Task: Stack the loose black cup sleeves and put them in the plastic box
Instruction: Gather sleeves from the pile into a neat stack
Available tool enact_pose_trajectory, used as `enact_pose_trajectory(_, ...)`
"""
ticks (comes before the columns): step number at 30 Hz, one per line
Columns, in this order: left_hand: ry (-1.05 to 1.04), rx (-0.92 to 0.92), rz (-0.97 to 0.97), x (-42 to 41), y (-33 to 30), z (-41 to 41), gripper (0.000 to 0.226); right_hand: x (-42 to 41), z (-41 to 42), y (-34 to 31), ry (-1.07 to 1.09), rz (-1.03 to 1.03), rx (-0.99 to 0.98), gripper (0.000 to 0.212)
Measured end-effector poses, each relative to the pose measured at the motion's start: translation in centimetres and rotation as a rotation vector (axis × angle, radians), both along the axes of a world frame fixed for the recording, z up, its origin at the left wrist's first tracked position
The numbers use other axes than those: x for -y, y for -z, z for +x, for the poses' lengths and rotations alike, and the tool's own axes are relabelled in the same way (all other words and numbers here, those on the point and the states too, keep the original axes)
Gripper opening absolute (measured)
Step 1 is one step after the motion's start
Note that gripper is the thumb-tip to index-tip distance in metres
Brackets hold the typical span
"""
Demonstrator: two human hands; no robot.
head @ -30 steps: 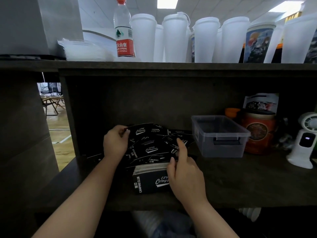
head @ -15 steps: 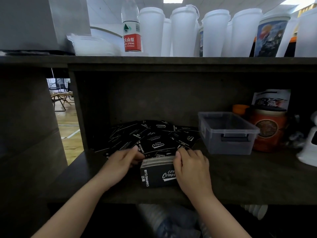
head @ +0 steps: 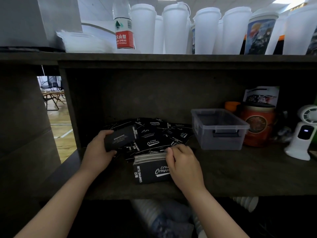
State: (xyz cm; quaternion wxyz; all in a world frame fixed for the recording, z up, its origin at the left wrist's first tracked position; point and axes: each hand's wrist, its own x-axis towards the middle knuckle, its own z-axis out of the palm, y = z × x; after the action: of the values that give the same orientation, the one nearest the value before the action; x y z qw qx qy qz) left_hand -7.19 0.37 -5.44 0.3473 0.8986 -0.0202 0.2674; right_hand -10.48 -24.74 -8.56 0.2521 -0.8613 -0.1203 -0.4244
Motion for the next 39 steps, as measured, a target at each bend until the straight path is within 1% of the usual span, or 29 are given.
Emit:
enact_pose_trajectory(2, 0.106, 0.015, -0.031, 0.6, -0.8, -1.0, 0.043, 0.0, -0.4, -0.3, -0.016, 0.004, -0.041, 0.043)
enact_pose_trajectory(3, 0.16, -0.001, -0.061, 1.1, -1.1, -1.5, 0.034, 0.0, -0.6, -0.5, -0.031, 0.012, -0.056, 0.043)
enact_pose_trajectory(4, 0.214, -0.02, -0.117, 1.6, -1.3, -2.1, 0.031, 0.0, -0.7, -0.7, -0.049, 0.026, -0.072, 0.043)
enact_pose_trajectory(8, 0.392, -0.109, -0.442, 4.5, -0.9, -4.3, 0.029, 0.0, -0.9, -0.8, -0.08, 0.057, -0.108, 0.046)
enact_pose_trajectory(10, 0.414, -0.189, -0.482, 6.4, -0.5, -5.1, 0.031, 0.0, -0.5, -0.6, -0.044, 0.017, -0.111, 0.048)
enact_pose_trajectory(12, 0.376, -0.22, -0.501, 8.3, 0.3, -5.6, 0.031, -0.1, -0.1, -0.1, -0.003, -0.032, -0.098, 0.05)
enact_pose_trajectory(13, 0.329, -0.194, -0.555, 9.1, 0.8, -5.6, 0.028, -0.1, 0.0, 0.0, 0.012, -0.048, -0.091, 0.05)
enact_pose_trajectory(16, 0.162, -0.059, -0.762, 11.1, 1.6, -5.6, 0.017, 0.0, -0.2, -0.1, 0.018, -0.052, -0.053, 0.047)
enact_pose_trajectory(18, 0.102, 0.038, -0.84, 12.0, 1.4, -5.7, 0.017, 0.0, -0.6, -0.1, -0.015, -0.019, -0.018, 0.044)
enact_pose_trajectory(22, 0.016, 0.234, -0.802, 12.0, 0.6, -6.2, 0.024, -1.2, -1.9, -0.2, -0.048, 0.076, 0.04, 0.04)
enact_pose_trajectory(25, 0.003, 0.258, -0.819, 9.9, 0.3, -6.1, 0.027, -3.5, -3.1, -0.4, -0.052, 0.074, 0.058, 0.036)
enact_pose_trajectory(27, 0.031, 0.2, -0.836, 8.1, 0.5, -6.3, 0.027, -5.1, -3.7, -0.3, -0.131, 0.141, -0.038, 0.035)
enact_pose_trajectory(29, 0.09, 0.065, -0.866, 6.9, 0.6, -6.6, 0.024, -5.9, -3.9, -0.2, -0.179, 0.216, -0.132, 0.032)
enact_pose_trajectory(31, 0.131, -0.039, -0.858, 6.5, 0.6, -6.8, 0.024, -6.2, -3.7, -0.7, -0.218, 0.333, -0.208, 0.019)
enact_pose_trajectory(32, 0.131, -0.05, -0.854, 6.4, 0.6, -6.8, 0.025, -6.2, -3.5, -1.2, -0.258, 0.424, -0.267, 0.013)
enact_pose_trajectory(33, 0.125, -0.045, -0.857, 6.4, 0.6, -6.8, 0.025, -5.8, -3.1, -1.6, -0.329, 0.533, -0.332, 0.013)
enact_pose_trajectory(35, 0.11, -0.029, -0.84, 6.4, 0.8, -6.6, 0.028, -4.1, -2.0, -2.5, -0.495, 0.728, -0.416, 0.016)
enact_pose_trajectory(36, 0.105, -0.028, -0.827, 6.3, 1.0, -6.5, 0.029, -2.5, -1.0, -2.7, -0.504, 0.727, -0.443, 0.018)
enact_pose_trajectory(37, 0.101, -0.03, -0.819, 6.2, 1.2, -6.3, 0.031, -0.5, 0.1, -3.0, -0.443, 0.609, -0.461, 0.022)
enact_pose_trajectory(38, 0.093, -0.027, -0.807, 6.2, 1.4, -6.2, 0.032, 1.8, 1.3, -3.1, -0.333, 0.383, -0.492, 0.027)
enact_pose_trajectory(39, 0.085, -0.02, -0.8, 6.2, 1.5, -6.0, 0.033, 3.9, 2.3, -3.0, -0.246, 0.107, -0.558, 0.036)
